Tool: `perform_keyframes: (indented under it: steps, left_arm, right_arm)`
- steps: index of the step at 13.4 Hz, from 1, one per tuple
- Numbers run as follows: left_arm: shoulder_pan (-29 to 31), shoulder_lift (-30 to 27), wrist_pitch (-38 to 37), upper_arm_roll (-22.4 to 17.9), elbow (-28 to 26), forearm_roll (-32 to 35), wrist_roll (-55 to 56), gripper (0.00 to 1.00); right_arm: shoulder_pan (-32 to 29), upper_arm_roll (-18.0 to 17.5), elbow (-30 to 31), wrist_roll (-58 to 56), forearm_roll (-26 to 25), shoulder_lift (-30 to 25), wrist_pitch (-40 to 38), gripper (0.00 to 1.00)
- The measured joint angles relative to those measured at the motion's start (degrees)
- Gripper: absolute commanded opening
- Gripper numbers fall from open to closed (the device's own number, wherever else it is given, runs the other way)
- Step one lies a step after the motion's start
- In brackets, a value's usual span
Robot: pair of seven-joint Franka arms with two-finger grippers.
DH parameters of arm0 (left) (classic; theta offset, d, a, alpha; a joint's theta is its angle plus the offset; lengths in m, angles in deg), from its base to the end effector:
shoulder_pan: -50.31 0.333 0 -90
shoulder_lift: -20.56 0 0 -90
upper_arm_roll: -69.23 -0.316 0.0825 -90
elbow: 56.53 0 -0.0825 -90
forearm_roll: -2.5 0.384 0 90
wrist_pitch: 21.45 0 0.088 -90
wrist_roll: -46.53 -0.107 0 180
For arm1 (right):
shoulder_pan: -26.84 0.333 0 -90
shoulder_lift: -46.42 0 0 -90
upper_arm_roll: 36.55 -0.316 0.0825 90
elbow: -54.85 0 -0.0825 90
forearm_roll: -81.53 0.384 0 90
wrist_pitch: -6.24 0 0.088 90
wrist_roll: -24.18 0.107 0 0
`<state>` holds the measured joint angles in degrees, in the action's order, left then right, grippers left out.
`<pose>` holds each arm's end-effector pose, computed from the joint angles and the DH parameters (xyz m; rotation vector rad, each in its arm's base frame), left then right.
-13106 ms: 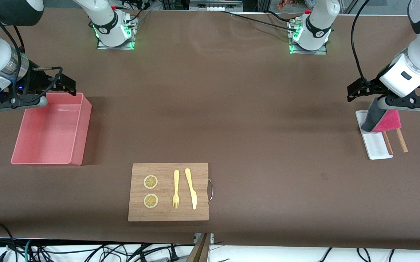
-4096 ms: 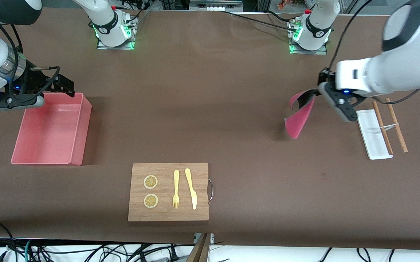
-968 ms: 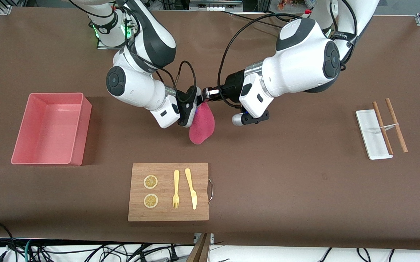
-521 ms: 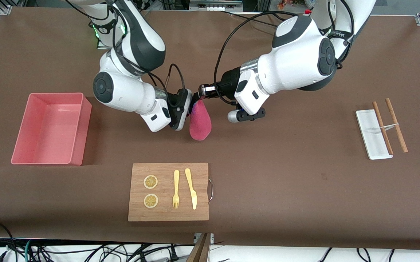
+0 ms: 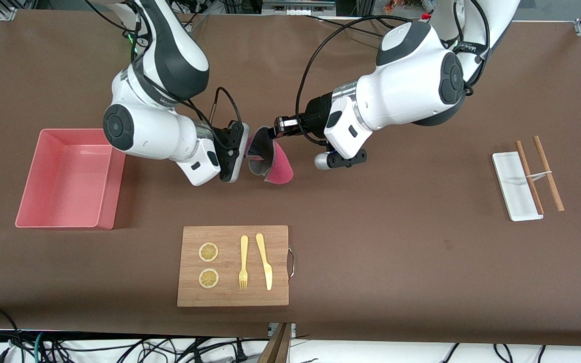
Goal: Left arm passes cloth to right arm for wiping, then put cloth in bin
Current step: 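Pull the cloth away with the right gripper while the left gripper withdraws, then wipe the table beside the wooden board with the cloth in the right gripper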
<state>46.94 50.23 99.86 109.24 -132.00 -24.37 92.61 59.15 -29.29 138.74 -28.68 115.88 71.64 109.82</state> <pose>0.5849 -0.4176 0.5452 2.2867 0.4106 -0.3157 0.5905 0.3430 0.4341 -2.1591 -1.4737 -0.0521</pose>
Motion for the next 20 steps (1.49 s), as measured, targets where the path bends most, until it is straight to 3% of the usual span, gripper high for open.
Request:
perform_keyframes:
  steps: [1, 7, 11, 15, 20]
  left_arm:
    - [0.0, 0.0, 0.0, 0.0, 0.0, 1.4, 0.0, 1.0]
    - [-0.5, 0.0, -0.6, 0.2, 0.0, 6.2, 0.0, 1.0]
    - [1.4, 0.0, -9.8, -0.2, 0.0, 14.6, 0.0, 1.0]
    - [9.7, -0.1, -21.1, -0.4, 0.2, 18.0, -1.0, 1.0]
    - [16.8, -1.8, -34.0, -0.3, 1.0, 30.6, -13.5, 1.0]
  right_arm:
    - [0.0, 0.5, -0.2, 0.0, -0.4, -0.1, -1.1, 0.0]
    - [0.0, 3.4, -1.5, 0.0, -1.8, -1.1, -6.9, 0.0]
    - [0.0, 6.1, -2.1, 0.0, -4.8, -1.4, -10.4, 0.0]
    - [-1.5, 8.7, -2.1, 0.3, -12.6, -3.0, -14.0, 0.0]
    - [-6.9, 9.2, 0.0, 1.4, -23.5, -4.0, -16.9, 0.0]
